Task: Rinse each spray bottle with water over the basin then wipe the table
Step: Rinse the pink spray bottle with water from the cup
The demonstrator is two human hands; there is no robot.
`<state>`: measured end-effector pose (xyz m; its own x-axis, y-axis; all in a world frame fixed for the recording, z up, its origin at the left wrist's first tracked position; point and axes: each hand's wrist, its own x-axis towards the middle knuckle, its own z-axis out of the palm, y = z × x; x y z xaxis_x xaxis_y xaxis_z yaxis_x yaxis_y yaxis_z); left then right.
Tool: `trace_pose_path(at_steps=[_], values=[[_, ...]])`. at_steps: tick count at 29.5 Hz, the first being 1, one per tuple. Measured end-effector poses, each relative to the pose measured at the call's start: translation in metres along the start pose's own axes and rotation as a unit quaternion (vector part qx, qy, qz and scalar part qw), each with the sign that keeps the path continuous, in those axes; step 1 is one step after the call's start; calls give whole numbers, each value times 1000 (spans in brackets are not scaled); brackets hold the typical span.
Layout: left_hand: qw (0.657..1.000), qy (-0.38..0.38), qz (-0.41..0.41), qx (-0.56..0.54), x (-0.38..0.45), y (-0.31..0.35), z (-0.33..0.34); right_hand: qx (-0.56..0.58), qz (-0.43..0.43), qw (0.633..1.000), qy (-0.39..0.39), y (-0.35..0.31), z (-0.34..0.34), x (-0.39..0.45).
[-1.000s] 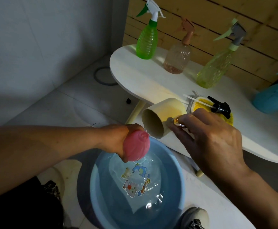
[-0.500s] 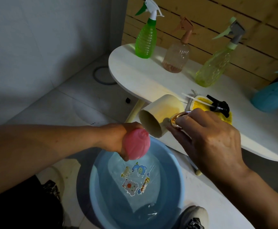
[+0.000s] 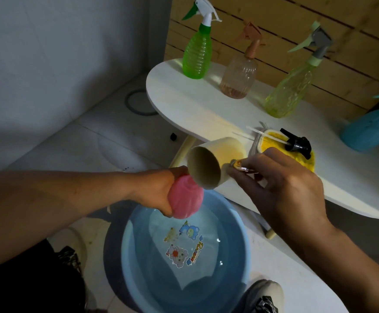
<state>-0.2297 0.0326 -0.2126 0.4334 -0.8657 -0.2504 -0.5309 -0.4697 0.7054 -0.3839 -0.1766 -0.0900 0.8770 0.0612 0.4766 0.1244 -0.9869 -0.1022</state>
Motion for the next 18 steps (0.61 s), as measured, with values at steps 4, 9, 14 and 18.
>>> trace_pose_path(at_steps=[4,9,14,18], values=[[999,-10,6,-53,-3,-8,1,85,178,979,-60,3,2,2],[999,-16,-7,-29,-14,-21,4,134,254,947,-142,14,8,-6],[1000,-12,-25,-4,-24,-29,6,128,278,920,-247,40,47,-11],[999,-13,-29,-10,-24,-29,3,103,287,877,-371,63,99,-15]])
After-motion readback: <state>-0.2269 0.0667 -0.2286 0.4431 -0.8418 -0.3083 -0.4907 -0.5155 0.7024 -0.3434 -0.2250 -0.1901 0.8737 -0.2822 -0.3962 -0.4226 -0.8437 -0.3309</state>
